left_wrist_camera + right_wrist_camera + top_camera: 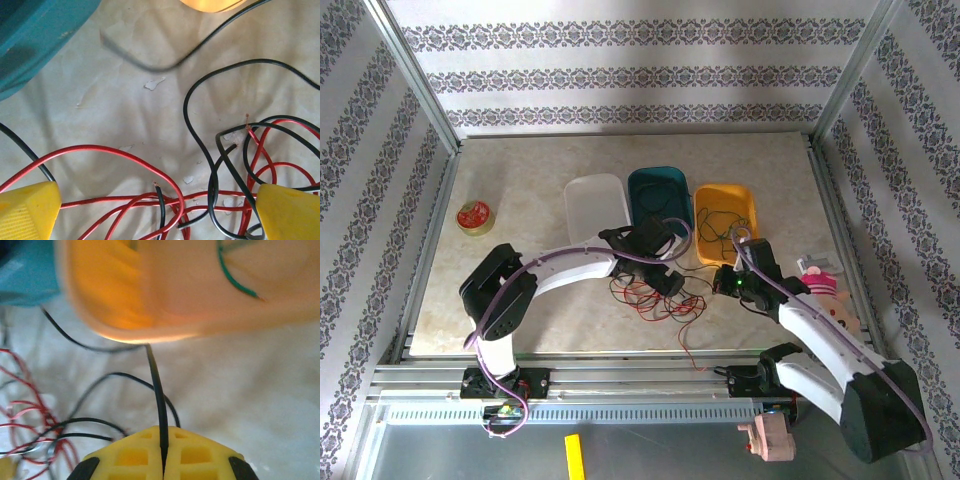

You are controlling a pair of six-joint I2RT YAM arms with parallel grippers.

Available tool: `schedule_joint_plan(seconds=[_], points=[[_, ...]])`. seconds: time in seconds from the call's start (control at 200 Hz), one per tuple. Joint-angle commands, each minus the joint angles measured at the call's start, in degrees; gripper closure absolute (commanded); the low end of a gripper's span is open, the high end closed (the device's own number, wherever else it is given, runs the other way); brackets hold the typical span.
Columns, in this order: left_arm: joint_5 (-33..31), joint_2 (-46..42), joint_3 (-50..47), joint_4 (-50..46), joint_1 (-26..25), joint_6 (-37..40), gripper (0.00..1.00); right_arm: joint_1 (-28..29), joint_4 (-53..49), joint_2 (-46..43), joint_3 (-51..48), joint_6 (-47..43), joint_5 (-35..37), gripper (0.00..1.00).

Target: Untangle the cables

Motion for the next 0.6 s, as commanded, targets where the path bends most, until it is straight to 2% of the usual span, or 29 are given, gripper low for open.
schedule_joint_plan(seconds=[0.0, 0.135, 0.3, 0.47, 0.595], points=[[-1.48, 1.45, -1.77, 3.48, -0.53, -0.37, 0.03, 2.19, -0.31, -3.6, 5.61, -1.38, 2.03, 1.0], [-2.33, 1.61, -2.59, 4.48, -0.54, -1.84, 0.06, 3.07, -0.74, -6.34, 11.76, -2.29, 3.8, 1.0], [-5.51, 0.6, -3.39, 4.75, -0.45, -1.42, 0.06, 3.07, -0.12, -6.82, 20.36, -4.87, 10.17, 1.0], [-9.11, -1.79, -5.41, 6.54, 0.79, -2.73, 0.1, 3.05, 4.43, -6.27, 26.72, -6.96, 14.82, 1.0], [-6.9, -7.57, -10.33, 12.81, 3.06, -4.04, 0.09, 2.48, 6.88, -3.73, 30.39, -8.65, 15.33, 1.0]])
